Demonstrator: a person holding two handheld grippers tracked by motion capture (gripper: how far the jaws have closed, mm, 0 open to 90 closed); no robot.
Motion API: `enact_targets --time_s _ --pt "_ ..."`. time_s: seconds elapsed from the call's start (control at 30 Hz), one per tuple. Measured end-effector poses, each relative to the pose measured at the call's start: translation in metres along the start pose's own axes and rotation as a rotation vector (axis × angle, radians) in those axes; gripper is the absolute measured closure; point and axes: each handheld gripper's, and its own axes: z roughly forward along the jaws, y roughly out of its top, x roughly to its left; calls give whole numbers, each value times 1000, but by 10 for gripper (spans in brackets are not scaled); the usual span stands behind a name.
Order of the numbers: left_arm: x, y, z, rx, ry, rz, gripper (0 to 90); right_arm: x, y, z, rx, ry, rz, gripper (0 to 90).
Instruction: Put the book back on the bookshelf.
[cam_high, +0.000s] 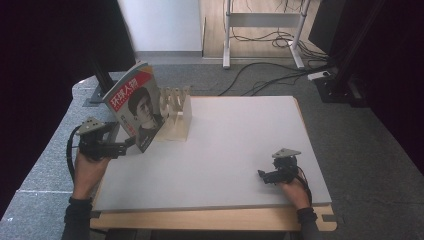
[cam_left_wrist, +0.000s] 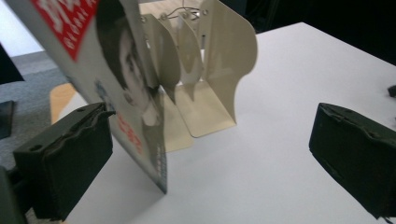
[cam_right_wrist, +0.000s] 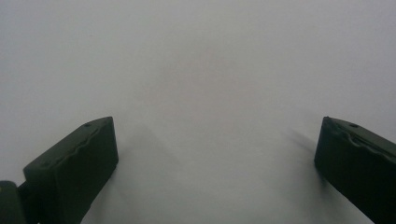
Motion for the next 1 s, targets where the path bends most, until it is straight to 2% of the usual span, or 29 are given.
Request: enact_targets --time_s 0.2,0.23,0.5,0.57,0.63,0.73,0.9,1.0 --pt "-13 -14 12 1 -36 18 0 0 0 0 2 0 3 0" --pt "-15 -19 18 3 -57 14 0 0 0 0 2 0 3 0" --pt "-27 -42 45 2 -114 10 0 0 0 0 2 0 3 0" --pt "-32 -51 58 30 -133 20 0 0 0 0 2 0 4 0" --pt "-35 -53 62 44 -131 28 0 0 0 0 2 0 4 0" --pt "-47 -61 77 79 -136 73 0 0 0 0 2 0 3 0" --pt "-56 -71 92 97 -176 65 0 0 0 0 3 0 3 0" --pt "-61 -81 103 130 -174 78 0 0 0 0 3 0 3 0"
